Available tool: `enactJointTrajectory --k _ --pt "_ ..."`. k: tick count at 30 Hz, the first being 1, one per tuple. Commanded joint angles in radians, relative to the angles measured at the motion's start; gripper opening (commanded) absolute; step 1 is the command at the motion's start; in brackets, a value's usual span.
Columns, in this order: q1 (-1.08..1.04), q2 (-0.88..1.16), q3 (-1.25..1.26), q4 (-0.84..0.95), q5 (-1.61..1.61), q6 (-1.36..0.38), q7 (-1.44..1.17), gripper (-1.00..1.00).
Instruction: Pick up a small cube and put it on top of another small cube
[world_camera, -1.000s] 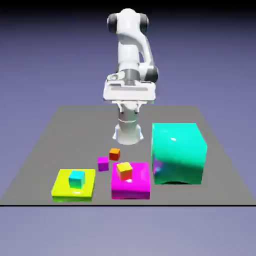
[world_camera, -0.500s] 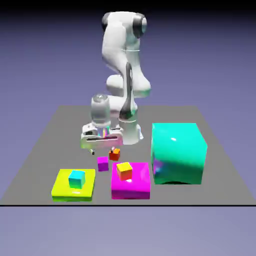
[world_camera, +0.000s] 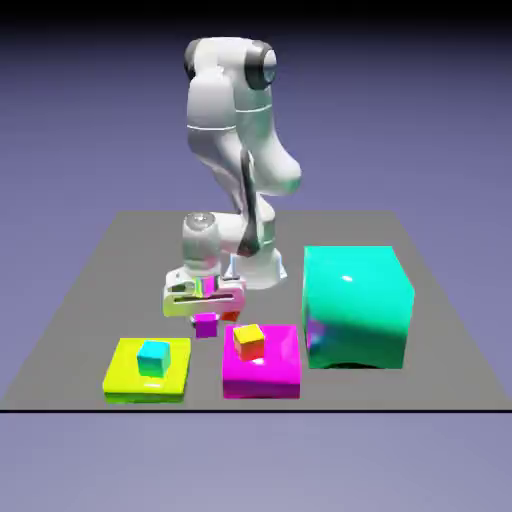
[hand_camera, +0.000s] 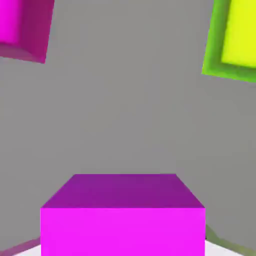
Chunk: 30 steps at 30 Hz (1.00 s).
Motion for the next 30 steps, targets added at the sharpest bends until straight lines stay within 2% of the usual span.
enactJointTrajectory --k 1,5,21,27,28,30 --pt "-0.003 -0.036 0.011 -0.007 0.032 -0.029 -0.024 -1.0" --pt "-0.012 -0.143 0.045 -0.027 0.124 -0.116 -0.092 -1.0" --pt "0.567 -0.139 -0.154 0.52 0.125 -0.655 -0.299 -1.0" --pt "0.566 -0.001 -0.155 0.468 0.145 -0.465 -0.314 -1.0" --pt "0.566 -0.001 -0.155 0.468 0.145 -0.465 -0.314 1.0" --pt "0.566 -0.032 -0.155 0.48 0.14 -0.508 -0.31 1.0"
